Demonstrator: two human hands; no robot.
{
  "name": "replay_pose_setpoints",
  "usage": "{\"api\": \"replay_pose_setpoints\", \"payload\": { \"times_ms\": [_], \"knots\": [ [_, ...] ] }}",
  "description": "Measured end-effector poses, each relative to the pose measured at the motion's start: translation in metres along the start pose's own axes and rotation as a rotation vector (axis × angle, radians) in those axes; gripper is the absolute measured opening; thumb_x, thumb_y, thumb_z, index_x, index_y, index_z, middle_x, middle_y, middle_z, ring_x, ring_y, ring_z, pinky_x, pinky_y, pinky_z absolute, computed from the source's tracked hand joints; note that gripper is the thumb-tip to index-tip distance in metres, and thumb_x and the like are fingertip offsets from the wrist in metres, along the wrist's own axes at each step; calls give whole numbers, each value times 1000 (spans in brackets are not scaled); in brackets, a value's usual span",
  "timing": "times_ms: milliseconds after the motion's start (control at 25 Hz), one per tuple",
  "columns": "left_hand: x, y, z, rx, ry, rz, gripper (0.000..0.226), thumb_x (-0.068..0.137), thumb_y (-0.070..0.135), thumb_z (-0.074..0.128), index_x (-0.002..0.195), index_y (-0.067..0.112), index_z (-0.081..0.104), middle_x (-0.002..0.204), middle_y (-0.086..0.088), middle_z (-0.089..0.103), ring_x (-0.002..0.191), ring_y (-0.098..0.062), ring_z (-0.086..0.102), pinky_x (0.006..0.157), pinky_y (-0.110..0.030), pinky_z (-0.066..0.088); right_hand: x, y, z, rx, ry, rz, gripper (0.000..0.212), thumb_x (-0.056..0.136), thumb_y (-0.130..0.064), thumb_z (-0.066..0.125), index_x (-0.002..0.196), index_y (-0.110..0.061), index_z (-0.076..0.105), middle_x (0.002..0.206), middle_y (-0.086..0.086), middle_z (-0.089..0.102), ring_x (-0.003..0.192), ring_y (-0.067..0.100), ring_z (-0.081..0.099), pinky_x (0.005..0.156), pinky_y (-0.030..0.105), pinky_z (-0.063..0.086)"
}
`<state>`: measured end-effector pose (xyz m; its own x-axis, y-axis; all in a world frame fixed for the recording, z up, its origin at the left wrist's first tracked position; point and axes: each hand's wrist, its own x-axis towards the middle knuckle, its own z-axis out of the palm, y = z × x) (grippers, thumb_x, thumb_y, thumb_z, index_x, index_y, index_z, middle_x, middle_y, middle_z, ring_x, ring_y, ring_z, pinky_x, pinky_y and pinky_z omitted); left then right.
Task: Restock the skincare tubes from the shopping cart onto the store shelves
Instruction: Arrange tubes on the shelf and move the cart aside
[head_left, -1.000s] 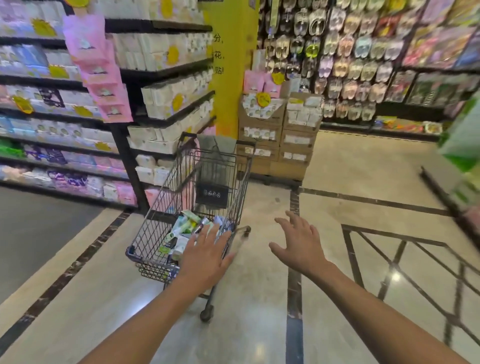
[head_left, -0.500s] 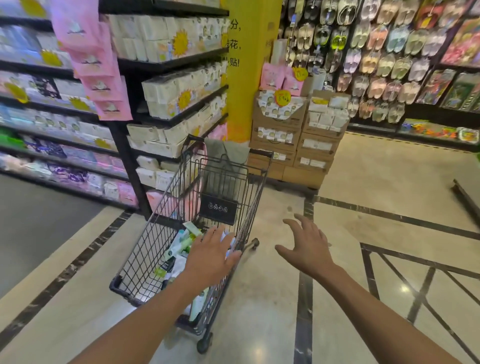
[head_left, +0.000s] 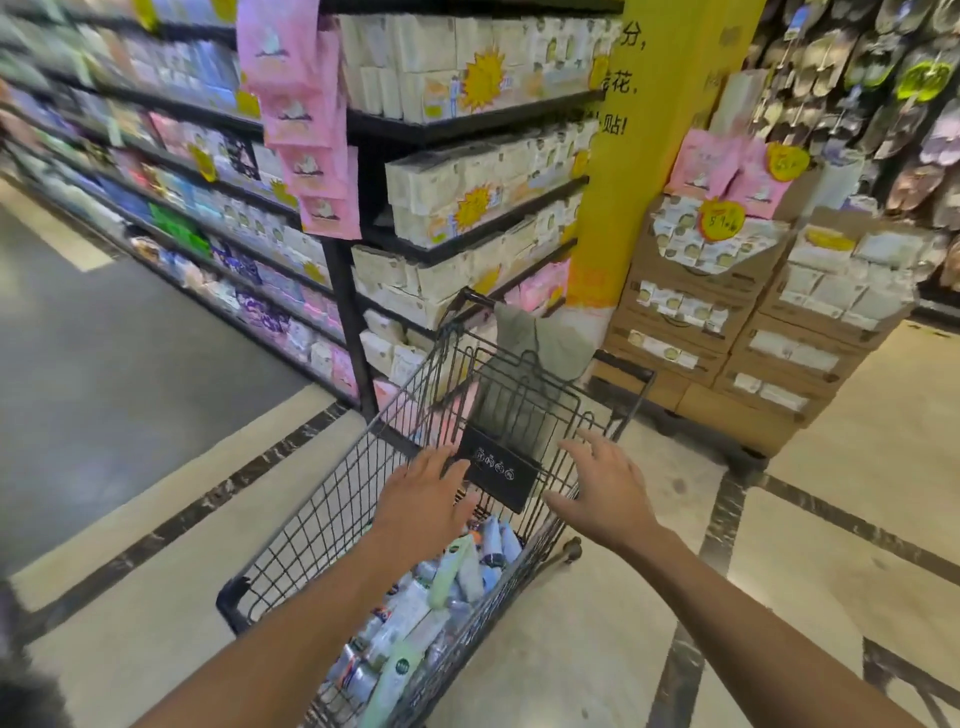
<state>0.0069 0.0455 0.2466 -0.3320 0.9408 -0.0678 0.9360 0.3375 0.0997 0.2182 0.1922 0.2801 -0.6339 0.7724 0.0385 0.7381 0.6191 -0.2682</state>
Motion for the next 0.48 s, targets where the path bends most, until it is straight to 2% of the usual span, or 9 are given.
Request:
{"api": "replay_pose_setpoints", "payload": {
  "times_ms": [240,400,480],
  "knots": [
    [33,-36,26,-72,-56,-154,65,104,61,25,159,28,27,172,-5,13,158,-29,11,124,-54,24,91,-14,42,-33,-157,-187,78,81,-64,60,149,-35,38,158,-1,34,146,23,31,118,48,28],
    [44,-69,53,-97,-90,-225,66,104,59,31,160,25,27,172,-5,13,158,-29,12,124,-53,24,140,-35,83,-47,-292,-266,80,81,-65,57,152,-35,35,162,1,30,149,25,27,120,49,28],
    [51,-86,67,-124,-140,-252,71,100,63,23,159,25,29,172,-7,14,158,-31,14,122,-54,27,164,-47,105,-63,-348,-302,82,82,-66,57,154,-34,33,163,2,27,150,26,25,120,50,28]
  ]
}}
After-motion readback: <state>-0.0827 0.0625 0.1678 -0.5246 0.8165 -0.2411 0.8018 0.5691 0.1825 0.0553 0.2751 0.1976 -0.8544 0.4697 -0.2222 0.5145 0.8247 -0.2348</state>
